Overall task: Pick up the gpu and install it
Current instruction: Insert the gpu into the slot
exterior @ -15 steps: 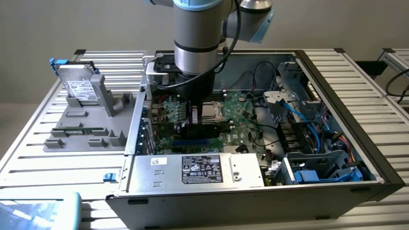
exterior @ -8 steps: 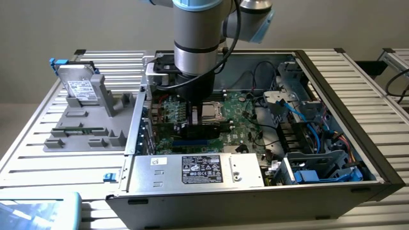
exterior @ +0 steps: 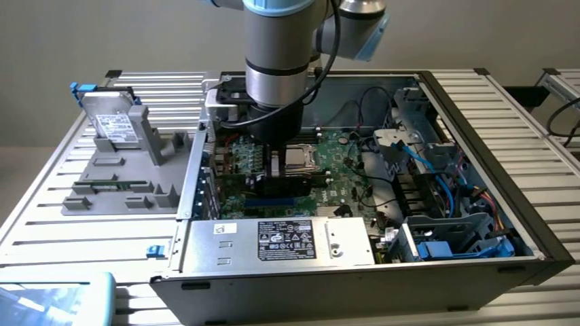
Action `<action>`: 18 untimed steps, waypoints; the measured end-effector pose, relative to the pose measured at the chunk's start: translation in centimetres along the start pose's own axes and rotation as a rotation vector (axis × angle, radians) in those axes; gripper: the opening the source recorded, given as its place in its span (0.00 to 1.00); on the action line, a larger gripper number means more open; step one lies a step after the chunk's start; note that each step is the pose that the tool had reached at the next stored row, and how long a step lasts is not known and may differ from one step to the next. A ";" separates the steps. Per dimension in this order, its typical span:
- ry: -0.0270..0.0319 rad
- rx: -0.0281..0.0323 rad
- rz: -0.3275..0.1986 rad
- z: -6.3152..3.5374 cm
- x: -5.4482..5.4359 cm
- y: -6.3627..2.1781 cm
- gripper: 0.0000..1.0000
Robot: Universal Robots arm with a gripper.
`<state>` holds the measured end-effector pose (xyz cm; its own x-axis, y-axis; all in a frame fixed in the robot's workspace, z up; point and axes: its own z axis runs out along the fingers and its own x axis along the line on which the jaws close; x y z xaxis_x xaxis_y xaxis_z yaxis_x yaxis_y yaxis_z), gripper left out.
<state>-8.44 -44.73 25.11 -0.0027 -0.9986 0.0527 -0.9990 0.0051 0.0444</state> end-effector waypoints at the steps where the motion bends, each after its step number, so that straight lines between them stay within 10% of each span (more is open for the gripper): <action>1: -0.0028 0.0001 0.000 0.01 0.0 0.00 0.28; 18: -0.0066 0.0000 0.000 0.32 0.1 0.01 0.28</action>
<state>-8.47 -44.87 24.80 -0.0028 -0.9989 0.0461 -0.9990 0.0049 0.0444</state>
